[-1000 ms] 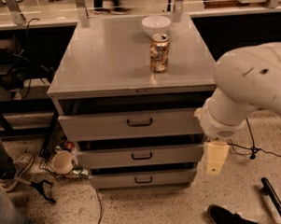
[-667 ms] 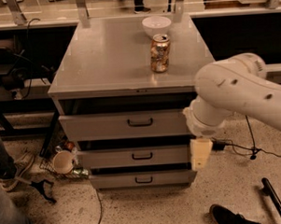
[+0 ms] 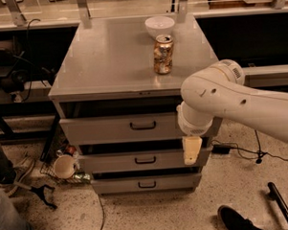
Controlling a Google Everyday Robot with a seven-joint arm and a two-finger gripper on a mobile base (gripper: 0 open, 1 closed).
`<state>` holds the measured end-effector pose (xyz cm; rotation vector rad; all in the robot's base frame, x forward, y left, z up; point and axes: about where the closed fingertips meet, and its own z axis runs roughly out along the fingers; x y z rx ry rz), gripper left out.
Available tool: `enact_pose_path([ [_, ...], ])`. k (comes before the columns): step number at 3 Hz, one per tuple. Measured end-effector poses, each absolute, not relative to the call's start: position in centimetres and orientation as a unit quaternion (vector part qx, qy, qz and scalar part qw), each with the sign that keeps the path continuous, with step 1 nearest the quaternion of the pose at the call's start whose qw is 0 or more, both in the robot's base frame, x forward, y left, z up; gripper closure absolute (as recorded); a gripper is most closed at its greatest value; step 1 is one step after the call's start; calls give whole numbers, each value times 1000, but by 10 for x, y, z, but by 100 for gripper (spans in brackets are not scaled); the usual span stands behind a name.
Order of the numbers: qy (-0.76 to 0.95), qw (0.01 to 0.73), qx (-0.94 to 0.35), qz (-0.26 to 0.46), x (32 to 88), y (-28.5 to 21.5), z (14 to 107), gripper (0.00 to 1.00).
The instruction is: Open top drawer
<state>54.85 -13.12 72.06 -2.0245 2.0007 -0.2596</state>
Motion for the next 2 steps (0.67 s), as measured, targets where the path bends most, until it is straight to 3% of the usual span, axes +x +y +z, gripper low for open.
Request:
enact_pose_path([
  [2,678,173,-701,-136,592,-142,702,0],
])
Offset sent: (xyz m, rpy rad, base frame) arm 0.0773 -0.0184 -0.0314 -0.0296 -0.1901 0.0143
